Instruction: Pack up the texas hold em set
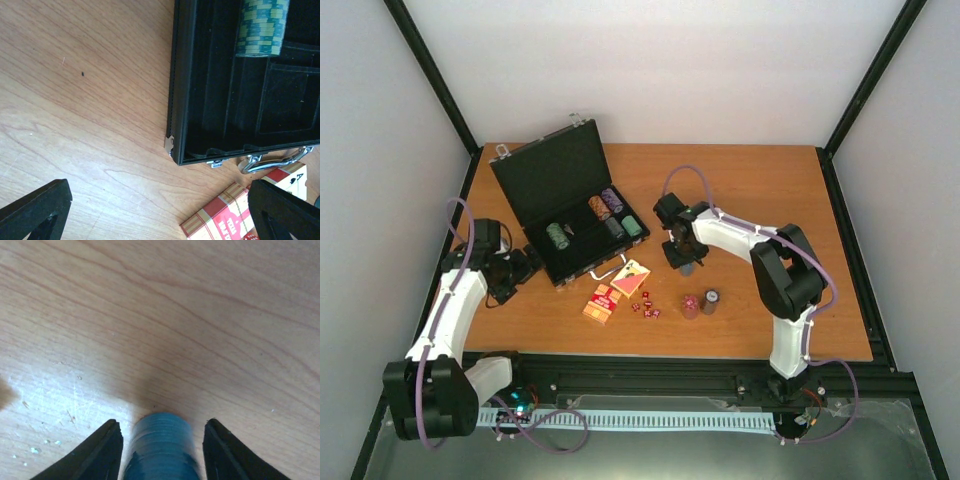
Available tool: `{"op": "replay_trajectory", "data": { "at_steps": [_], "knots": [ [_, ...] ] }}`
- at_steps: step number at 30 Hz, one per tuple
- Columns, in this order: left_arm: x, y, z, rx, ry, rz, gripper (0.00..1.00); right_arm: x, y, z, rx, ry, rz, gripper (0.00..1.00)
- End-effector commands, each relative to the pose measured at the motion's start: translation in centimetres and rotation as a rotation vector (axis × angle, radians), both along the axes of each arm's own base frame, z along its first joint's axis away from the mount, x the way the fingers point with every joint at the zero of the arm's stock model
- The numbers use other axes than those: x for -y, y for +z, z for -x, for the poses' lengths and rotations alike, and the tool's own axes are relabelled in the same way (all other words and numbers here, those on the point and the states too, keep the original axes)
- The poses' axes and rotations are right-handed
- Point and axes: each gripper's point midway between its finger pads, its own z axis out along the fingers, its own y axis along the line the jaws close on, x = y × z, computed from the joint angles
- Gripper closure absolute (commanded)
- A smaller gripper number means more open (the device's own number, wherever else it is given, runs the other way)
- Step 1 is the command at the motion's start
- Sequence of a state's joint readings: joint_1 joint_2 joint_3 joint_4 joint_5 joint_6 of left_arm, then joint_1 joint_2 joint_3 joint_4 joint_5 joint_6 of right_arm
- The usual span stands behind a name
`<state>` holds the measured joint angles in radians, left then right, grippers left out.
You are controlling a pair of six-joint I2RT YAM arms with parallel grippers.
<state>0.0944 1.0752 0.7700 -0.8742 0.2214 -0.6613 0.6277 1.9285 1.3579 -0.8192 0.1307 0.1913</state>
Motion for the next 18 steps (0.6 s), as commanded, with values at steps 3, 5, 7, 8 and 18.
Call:
{"op": "replay_trajectory", "data": {
  "at_steps": [3,5,7,8,18],
  "knots": [
    [0.1,0.2,0.0,0.014,-0.008,0.009,0.0,-0.1,1.1,1.1,-0.022,-0.019,-0.058,0.63],
    [0.1,0.3,0.0,0.02,-0.011,0.007,0.0,-0.1,1.2,1.5,-0.021,-0.027,-0.073,0.69],
    [0.1,0.3,0.0,0.022,-0.014,0.008,0.0,0.0,1.4,1.7,-0.015,-0.035,-0.084,0.74],
    [0.2,0.3,0.0,0.021,-0.016,0.009,0.0,-0.1,1.6,1.7,-0.012,-0.037,-0.091,0.77],
    [0.6,0.1,0.1,0.037,-0.034,0.024,0.0,-3.9,10.9,-0.9,0.218,0.006,-0.369,0.83]
  ]
}}
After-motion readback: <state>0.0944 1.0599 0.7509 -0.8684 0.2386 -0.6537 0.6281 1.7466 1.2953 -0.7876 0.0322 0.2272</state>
